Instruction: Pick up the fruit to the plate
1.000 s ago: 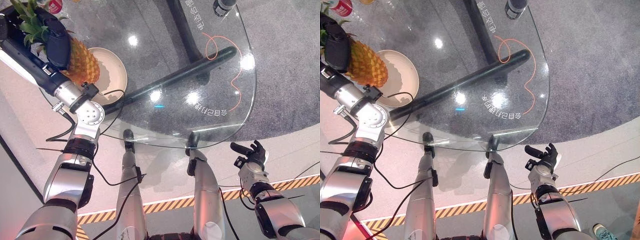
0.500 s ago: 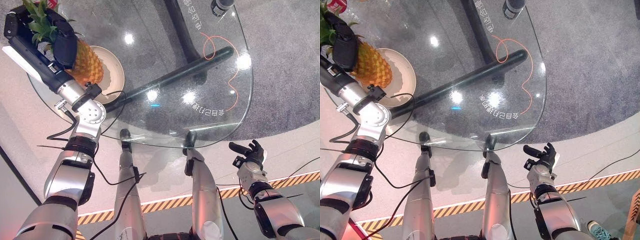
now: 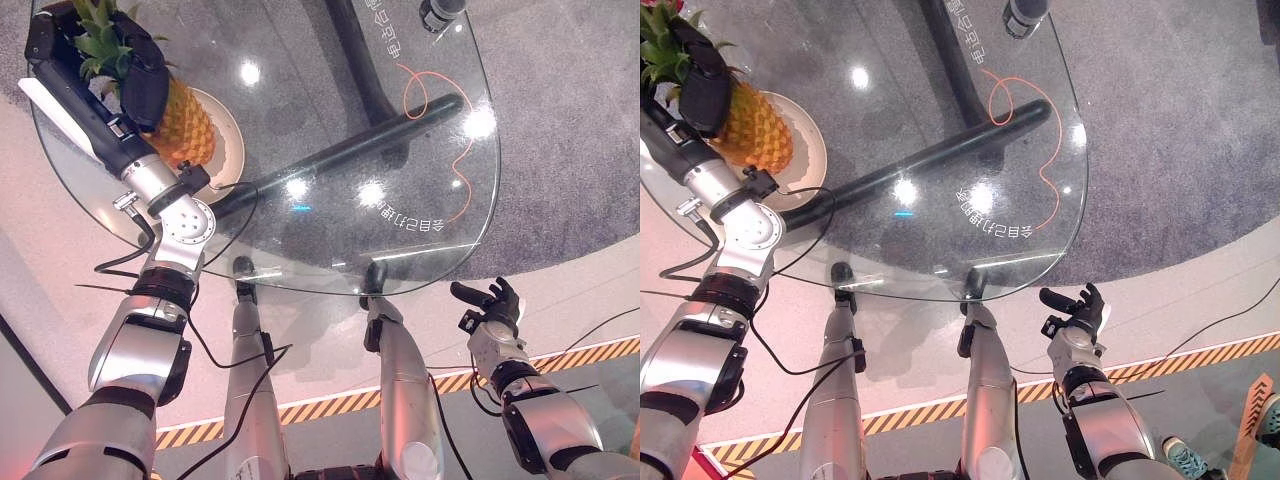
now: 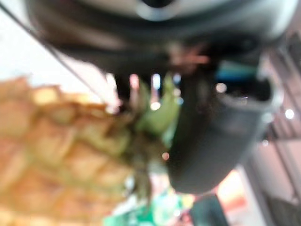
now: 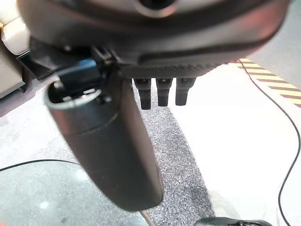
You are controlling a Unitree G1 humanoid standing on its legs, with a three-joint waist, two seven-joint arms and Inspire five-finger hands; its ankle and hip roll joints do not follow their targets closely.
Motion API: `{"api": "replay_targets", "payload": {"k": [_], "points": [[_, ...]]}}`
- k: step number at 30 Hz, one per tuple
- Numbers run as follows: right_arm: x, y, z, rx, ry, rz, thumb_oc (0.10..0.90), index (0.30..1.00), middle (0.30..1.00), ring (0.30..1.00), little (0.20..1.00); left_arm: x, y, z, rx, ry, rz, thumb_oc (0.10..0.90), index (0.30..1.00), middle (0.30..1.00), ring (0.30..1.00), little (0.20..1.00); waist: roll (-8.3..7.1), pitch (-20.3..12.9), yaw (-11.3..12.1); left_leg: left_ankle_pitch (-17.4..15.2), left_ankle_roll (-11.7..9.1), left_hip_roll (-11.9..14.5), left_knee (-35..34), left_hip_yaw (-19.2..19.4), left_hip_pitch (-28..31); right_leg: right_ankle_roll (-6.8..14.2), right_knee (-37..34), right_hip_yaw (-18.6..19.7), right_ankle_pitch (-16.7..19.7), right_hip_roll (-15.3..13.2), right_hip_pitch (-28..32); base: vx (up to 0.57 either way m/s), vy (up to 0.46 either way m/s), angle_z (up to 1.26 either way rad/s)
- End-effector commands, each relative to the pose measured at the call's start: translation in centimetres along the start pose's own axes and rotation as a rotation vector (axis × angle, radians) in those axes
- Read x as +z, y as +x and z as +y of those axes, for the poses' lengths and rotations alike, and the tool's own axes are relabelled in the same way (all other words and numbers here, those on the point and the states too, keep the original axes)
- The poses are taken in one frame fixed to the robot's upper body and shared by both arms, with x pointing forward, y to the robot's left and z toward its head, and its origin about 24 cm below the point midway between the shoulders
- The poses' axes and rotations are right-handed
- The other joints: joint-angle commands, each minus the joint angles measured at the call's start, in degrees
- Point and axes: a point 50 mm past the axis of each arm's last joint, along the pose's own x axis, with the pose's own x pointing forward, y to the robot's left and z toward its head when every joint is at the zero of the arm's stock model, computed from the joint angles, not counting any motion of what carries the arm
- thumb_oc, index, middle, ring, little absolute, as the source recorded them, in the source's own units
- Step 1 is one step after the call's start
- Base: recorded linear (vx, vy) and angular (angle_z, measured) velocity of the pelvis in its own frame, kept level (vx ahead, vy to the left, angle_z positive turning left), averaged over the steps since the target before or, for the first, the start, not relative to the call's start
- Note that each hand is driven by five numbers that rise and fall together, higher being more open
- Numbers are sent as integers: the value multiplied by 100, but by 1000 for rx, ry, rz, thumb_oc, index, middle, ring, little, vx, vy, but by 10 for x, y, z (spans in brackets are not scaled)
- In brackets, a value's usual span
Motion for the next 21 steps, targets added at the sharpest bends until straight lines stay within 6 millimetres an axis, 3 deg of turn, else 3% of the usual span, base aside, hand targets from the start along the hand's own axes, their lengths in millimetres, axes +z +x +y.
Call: {"api": "replay_targets", "payload": {"k": [1,21], "points": [[-7,1,-17,-59,-5,-6,800,900,900,900,900,50,50,-10,50,-185,-225,100,300,300,300,200,-330,-132,39,-792,358,-189,760,91,-132,-28,-328,228,391,382,279,-17,-5,4],[-6,2,-14,-50,-10,-10,800,900,900,900,900,40,53,-2,92,-127,-203,100,300,300,300,200,-377,-132,1,-882,338,-168,842,84,-153,-32,-292,230,324,408,264,0,0,0]]}}
